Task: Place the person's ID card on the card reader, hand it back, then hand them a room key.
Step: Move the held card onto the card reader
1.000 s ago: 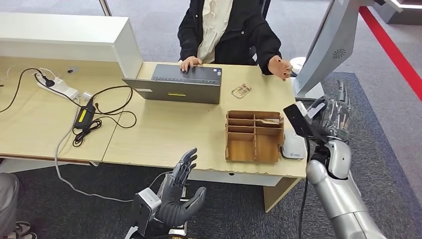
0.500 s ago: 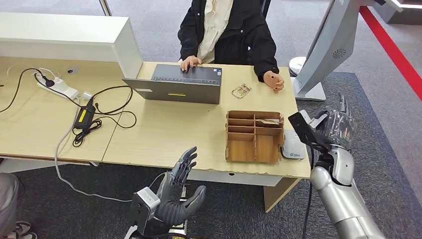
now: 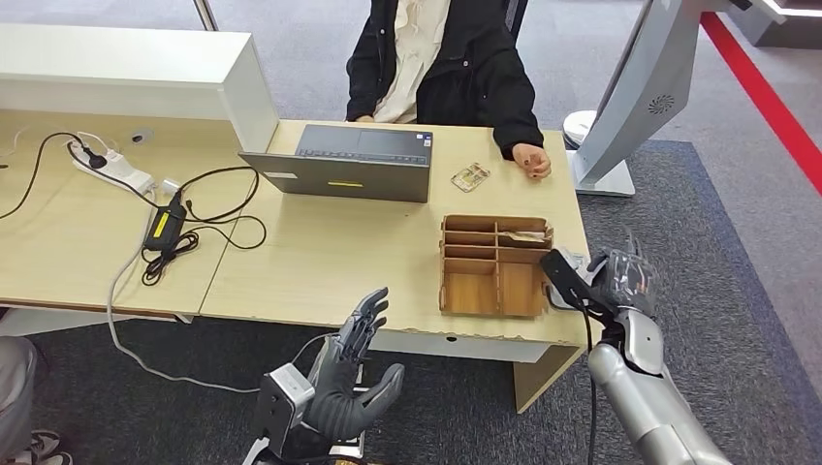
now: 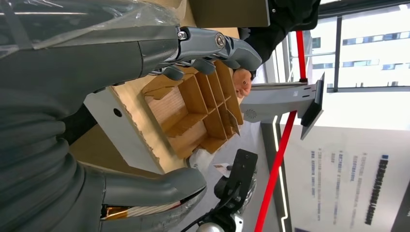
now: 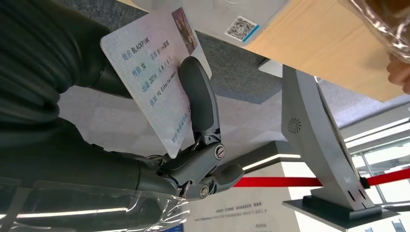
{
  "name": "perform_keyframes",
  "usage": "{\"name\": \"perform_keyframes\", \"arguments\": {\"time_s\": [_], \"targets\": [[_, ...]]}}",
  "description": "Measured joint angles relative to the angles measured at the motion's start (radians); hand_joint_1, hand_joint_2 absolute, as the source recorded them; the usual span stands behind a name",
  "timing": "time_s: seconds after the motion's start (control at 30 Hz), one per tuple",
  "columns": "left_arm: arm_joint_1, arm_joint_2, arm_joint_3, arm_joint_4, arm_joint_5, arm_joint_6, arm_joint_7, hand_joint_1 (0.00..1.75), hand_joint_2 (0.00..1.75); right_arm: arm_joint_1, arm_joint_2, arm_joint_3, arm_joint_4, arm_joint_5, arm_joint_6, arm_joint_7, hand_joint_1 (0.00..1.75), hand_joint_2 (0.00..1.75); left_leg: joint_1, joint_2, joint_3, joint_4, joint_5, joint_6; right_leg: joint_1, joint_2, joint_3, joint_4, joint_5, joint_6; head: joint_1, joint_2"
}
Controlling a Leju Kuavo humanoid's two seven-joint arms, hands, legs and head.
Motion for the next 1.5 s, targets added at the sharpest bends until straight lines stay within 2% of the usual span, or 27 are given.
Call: {"name": "perform_keyframes", "arguments": {"time_s": [0.57,1.2,1.3,1.5], "targets": [[0.001,0.013,-0.001,-0.017,-0.002,0.020,0.039,0.00,1.75,-0.012,0.013,0.022,0.096,-0.048,-0.011,-0.017,1.75,1.75,0.000,0.000,0.000,0.000,0.000,0.000,0.000,0.000,0.000,0.000,0.000,0.000,0.000,0.000],[-0.001,0.020,-0.004,-0.025,0.008,0.008,0.040,0.00,1.75,-0.013,0.014,0.039,0.103,-0.063,-0.037,-0.023,1.75,1.75,0.000,0.000,0.002,0.000,0.000,0.000,0.000,0.000,0.002,0.000,0.000,0.000,0.000,0.000],[-0.002,0.021,-0.006,-0.025,0.009,0.010,0.040,0.00,1.75,-0.013,0.016,0.045,0.086,-0.044,-0.048,-0.020,1.75,1.75,0.000,0.000,0.002,0.000,0.000,0.000,0.000,0.000,0.002,0.000,0.000,0.000,0.000,0.000],[-0.002,0.026,-0.007,-0.026,0.002,0.029,0.042,0.00,1.75,0.004,0.018,0.041,-0.041,0.089,-0.057,0.009,1.75,1.75,0.000,0.000,0.002,0.000,0.000,0.000,0.000,0.000,0.001,0.000,0.000,0.000,0.000,0.000]]}}
